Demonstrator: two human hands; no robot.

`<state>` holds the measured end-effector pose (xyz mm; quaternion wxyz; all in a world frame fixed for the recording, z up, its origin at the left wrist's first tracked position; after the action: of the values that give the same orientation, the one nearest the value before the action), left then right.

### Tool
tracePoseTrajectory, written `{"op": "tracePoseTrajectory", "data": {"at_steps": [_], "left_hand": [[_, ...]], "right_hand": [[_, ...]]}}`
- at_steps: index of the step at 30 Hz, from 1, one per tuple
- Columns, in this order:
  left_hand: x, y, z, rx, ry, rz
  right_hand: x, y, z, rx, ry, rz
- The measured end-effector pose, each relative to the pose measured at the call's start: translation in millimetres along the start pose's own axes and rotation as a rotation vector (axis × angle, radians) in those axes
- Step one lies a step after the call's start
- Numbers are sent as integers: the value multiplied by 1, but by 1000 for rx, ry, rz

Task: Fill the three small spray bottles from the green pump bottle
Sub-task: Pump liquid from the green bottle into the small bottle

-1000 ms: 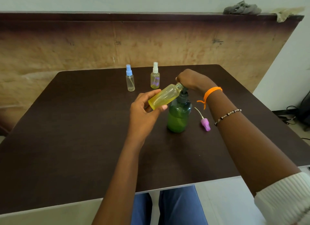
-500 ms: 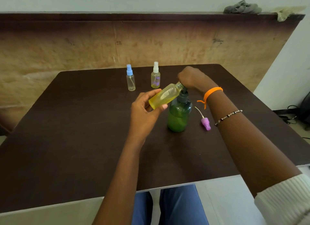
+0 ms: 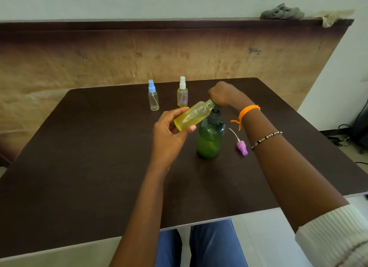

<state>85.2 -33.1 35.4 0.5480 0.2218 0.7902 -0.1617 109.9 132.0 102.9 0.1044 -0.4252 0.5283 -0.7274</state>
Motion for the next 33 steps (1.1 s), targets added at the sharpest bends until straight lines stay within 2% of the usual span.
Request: {"op": "tracePoseTrajectory", "data": {"at_steps": [2,5,13,18,23,33], "left_hand": [[0,1,0,0,-1,10],[2,2,2,-4,-6,21],[5,1,3,-8,-10,-15],[1,2,0,-7,-14,-2],[6,3,2,-16,-13,-14],[0,2,2,-2,-37,0]], "right_hand": [[-1,-2,-4,-45,3,25],[-2,7,-2,38,-24,37],[-3,10,1,64,-16,5],[2,-5,2,-37,24,71],[-5,10,-2,13,-56,91],[0,-2,4,-26,32,46]]}}
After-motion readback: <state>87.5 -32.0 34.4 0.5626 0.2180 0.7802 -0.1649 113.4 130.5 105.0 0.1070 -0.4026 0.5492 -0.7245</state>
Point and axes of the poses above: each hand's wrist, its own z-axis away from the middle knuckle, its own y-axis out of the palm, x = y × z, the point moved 3 cm from there along -z, towards the middle knuckle
